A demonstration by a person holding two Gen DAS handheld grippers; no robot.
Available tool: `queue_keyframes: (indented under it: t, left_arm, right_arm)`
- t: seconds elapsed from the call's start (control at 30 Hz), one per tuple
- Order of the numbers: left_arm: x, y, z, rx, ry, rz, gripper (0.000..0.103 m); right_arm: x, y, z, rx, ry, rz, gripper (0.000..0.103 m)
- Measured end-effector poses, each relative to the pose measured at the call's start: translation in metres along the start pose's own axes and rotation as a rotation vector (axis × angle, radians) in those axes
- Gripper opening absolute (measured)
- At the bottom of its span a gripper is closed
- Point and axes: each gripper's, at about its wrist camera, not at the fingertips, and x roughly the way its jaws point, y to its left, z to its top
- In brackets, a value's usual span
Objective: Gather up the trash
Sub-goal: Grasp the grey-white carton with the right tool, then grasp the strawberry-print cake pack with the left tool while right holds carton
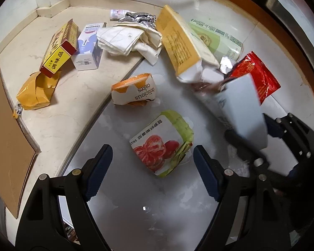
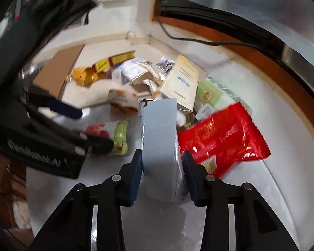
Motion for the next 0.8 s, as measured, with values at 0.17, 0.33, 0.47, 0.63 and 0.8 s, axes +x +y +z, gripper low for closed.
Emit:
queue_keyframes:
  t: [0.17,0.33,0.47,0.63,0.8]
  left_arm:
    - [0.004,-0.003,0.002,0.010,0.008,-0.003,0.076]
    - [0.012,-0.010,0.005,0.025,0.021,-0.003,0.076]
    - [0.018,-0.016,0.005,0.033,0.030,0.000,0.069]
    - [0.020,-0.023,0.004,0.057,0.017,0.023,0.052]
    - [0.012,-0.024,-0.003,0.063,-0.011,0.001,0.042]
  right_arm:
    - [-0.015,-0.047,0.001,0.309,-0.029,0.192,0.035]
    - [-0.021,-0.093,-0.011,0.656,-0.078,0.420,0.034]
    - [-0.020,-0.117,-0.028,0.917,-0.137,0.596,0.034]
    - [-0.024,-0.127,-0.037,1.070,-0.193,0.735,0.034]
    - [-0.030,-0.125,-0.035,1.119,-0.229,0.825,0.034]
